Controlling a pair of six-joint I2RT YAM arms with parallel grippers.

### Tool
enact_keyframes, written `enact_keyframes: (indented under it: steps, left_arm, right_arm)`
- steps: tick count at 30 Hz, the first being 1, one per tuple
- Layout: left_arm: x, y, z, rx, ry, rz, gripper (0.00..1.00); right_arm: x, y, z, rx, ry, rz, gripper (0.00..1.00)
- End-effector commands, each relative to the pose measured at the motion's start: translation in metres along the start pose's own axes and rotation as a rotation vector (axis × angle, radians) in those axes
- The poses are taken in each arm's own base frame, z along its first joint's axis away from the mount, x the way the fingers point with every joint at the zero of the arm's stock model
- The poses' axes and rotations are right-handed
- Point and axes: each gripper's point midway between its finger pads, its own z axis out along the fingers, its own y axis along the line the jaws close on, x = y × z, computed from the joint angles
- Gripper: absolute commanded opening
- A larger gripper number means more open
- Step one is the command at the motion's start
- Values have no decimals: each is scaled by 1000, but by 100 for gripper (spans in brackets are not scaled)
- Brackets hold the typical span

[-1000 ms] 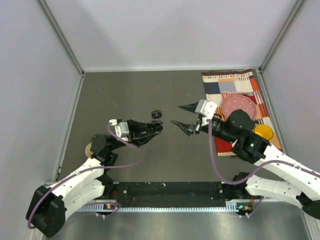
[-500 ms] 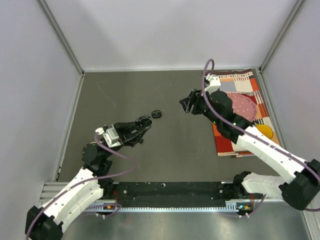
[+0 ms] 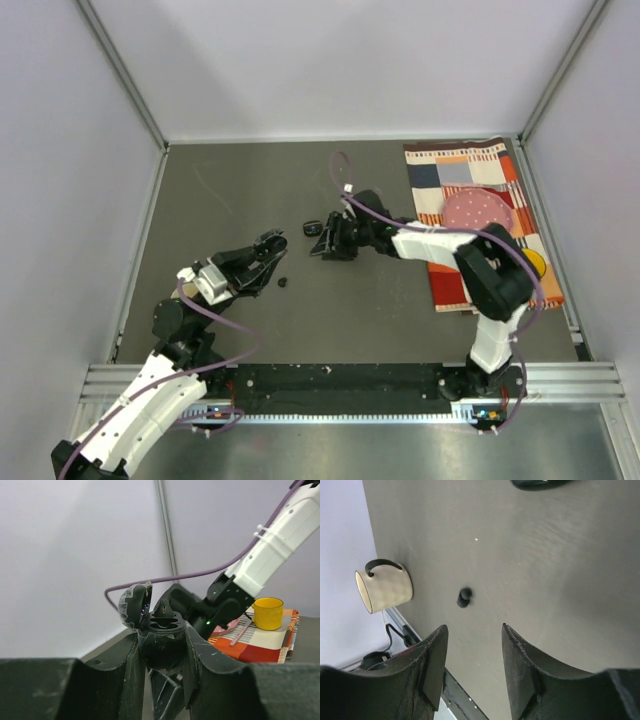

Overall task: Insert the wireless bluetooth earbuds into the charging case
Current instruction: Move the earbud to the center of the board.

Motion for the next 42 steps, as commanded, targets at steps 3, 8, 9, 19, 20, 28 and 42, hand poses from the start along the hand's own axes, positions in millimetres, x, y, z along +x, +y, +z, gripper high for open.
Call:
enact_keyframes:
  steps: [3, 8, 9, 19, 20, 28, 42]
  left_arm:
    - [-16, 6, 1, -22, -15, 56, 0]
    - [-18, 6, -1, -26, -12, 58, 0]
    - [-16, 6, -1, -25, -7, 55, 0]
    - [-13, 5, -4, -31, -5, 46, 0]
    - [-12, 6, -4, -32, -5, 45, 0]
    - [-10, 6, -5, -37, -3, 41, 0]
    - [-5, 7, -6, -49, -1, 25, 0]
  right_arm:
    - [8, 67, 51, -132, 109, -124, 46]
    - [26, 56, 76, -24, 133, -127, 46]
    - [28, 51, 80, -2, 135, -130, 46]
    - [54, 24, 102, 94, 189, -159, 43]
    - [54, 26, 103, 93, 189, -161, 42]
    - [64, 22, 109, 99, 215, -164, 35]
    - [81, 11, 113, 128, 249, -187, 27]
